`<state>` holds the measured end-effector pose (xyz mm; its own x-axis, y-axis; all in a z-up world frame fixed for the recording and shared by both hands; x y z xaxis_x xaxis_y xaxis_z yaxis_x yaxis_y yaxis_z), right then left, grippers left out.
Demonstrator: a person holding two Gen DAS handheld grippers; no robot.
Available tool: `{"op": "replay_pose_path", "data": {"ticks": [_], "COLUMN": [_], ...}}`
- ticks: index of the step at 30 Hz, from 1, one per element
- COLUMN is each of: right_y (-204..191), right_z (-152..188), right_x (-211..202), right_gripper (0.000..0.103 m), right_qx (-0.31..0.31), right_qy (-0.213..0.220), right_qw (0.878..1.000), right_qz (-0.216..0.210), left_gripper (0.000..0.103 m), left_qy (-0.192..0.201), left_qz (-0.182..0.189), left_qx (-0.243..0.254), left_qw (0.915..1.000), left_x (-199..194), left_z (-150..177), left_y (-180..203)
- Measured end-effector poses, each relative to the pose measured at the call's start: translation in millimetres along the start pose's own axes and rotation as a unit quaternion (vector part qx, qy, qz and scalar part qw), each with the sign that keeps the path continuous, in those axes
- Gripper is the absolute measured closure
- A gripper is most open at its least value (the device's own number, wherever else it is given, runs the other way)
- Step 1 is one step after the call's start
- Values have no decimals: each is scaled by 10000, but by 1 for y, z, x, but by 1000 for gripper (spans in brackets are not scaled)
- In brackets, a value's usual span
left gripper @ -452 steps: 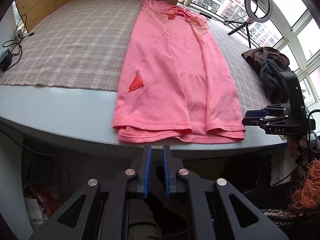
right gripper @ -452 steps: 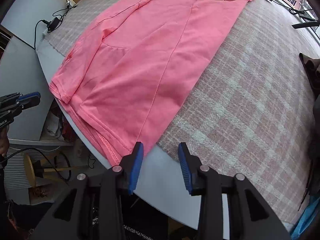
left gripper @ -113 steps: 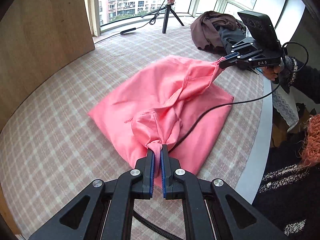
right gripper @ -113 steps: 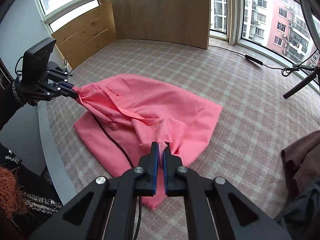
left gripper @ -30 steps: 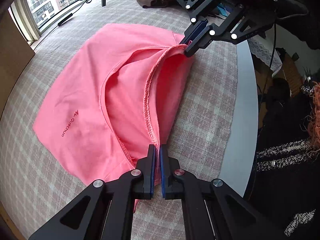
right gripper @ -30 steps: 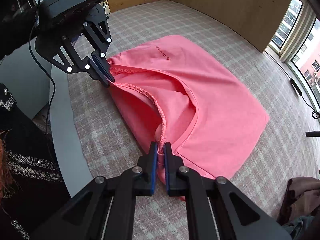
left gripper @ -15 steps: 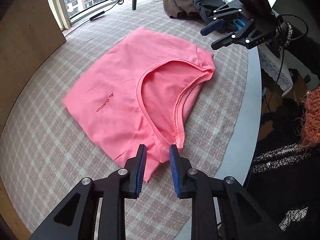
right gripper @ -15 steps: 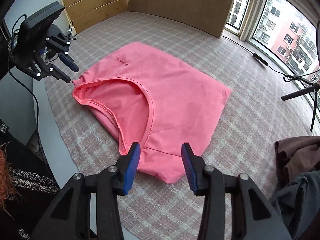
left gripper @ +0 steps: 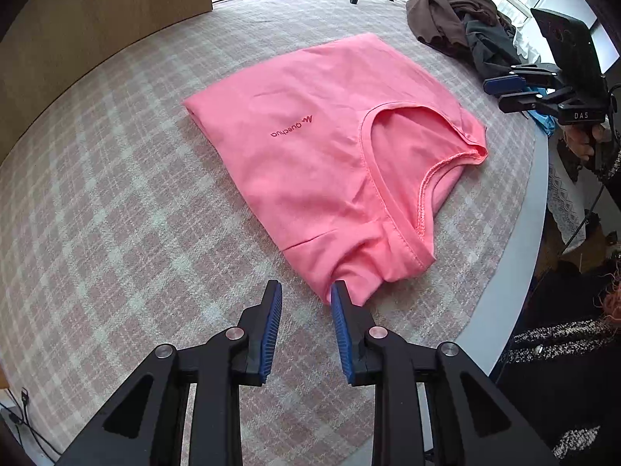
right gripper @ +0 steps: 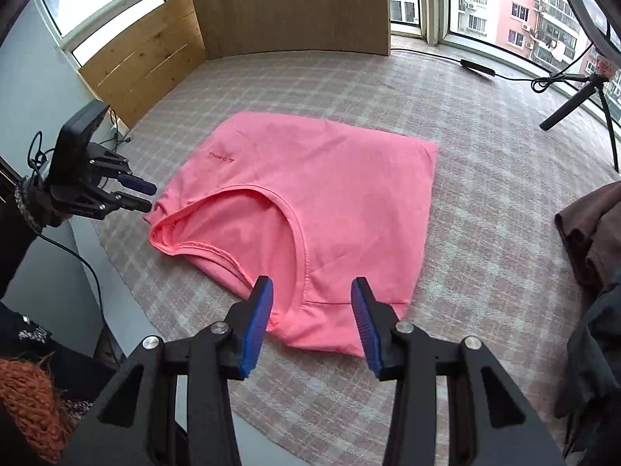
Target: Fold clothes
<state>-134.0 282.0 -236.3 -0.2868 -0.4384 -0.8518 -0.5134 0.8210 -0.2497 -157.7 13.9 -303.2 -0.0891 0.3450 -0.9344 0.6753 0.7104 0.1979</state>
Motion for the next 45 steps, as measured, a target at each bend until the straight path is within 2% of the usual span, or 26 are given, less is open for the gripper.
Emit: {"op": "replay_pose_path", "data": {"ticks": [3,8,9,10,11,12,13,14,15,19,21,23,27,30,32,34,36,37,38,40,42,45], "right_y": [-53,-134,-139,-142,-144,-145,-147,-148,-149,-149,-145,-141,-141,-142,-135,-117,-87,-64,-37,12,50,65], "right_z": [-14,-26,-29,-31,-31,-31,-32,-32,-30,-21,-23,-29,-49,-52,-33,-18,-9,-8,-6,-3,3,14], "right_x": [28,92,105,114,118,122,125,128,125,124,124,117,104,125,138,122,82,61,43,26,25,37], "right_gripper": [62,62,62,62,70,94,101,100,100,100,100,99,98,96,96,96,96,96,96,96,96,96], "right_qx": [-172,-1016,-1079,-1116,-1118,-1121,-1123,-1136,-1211,-1375,-1325,-1098,-890,-773,-810,-781,-366,57,504,1129,1365,1640], "right_qy": [-63,-327,-422,-493,-544,-595,-646,-693,-711,-988,-951,-853,-431,-606,-1044,-1145,-772,-478,-210,113,55,-94], "right_qw": [9975,9902,9899,9895,9886,9876,9866,9854,9839,9790,9823,9854,9893,9904,9877,9874,9935,9963,9971,9935,9884,9846], "right_qz": [-684,-903,-821,-771,-845,-919,-993,-1063,-1109,-1131,-918,-981,-1074,-972,-833,-767,-755,-714,-539,85,667,600], "left_gripper": [75,75,75,75,75,75,79,96,102,101,101,100,85,84,84,83,84,84,83,81,81,79], "left_qy": [13,-83,-86,-80,-69,-62,-67,-71,-89,-267,-255,-138,233,-68,-461,-409,-212,-93,42,291,382,397], "left_qz": [161,-63,-88,-115,-130,-148,-182,-215,-247,-356,-379,-394,-238,-124,-253,-290,-432,-438,-417,-366,-251,-37], "left_qx": [-86,185,253,311,366,422,482,543,593,673,703,769,993,890,930,962,804,734,728,742,960,1405], "left_qw": [9998,9998,9996,9994,9992,9990,9986,9983,9979,9967,9965,9962,9945,9959,9943,9941,9956,9963,9965,9961,9943,9893], "left_x": [1,7,7,8,8,9,10,11,13,11,1,-12,-22,2,23,10,-10,-19,-25,-34,-25,-5], "left_z": [6,12,13,13,13,13,13,13,14,24,27,24,6,4,8,11,6,0,-9,-29,-51,-70], "left_y": [5,13,15,17,19,21,21,22,22,15,15,21,37,30,35,34,28,28,32,41,59,79]}}
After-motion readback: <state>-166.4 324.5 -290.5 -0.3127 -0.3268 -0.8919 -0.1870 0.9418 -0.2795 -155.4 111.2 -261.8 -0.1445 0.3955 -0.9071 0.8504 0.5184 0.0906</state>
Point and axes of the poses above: each gripper's, at about its wrist camera, not at the fingertips, and x roughly the way its jaws point, y to its right, z to its underside, the point moved 7 cm from there along x, roughly the way its jaws point, and after that the axes turned 2 degrees about -x, right-handed, at the moved point
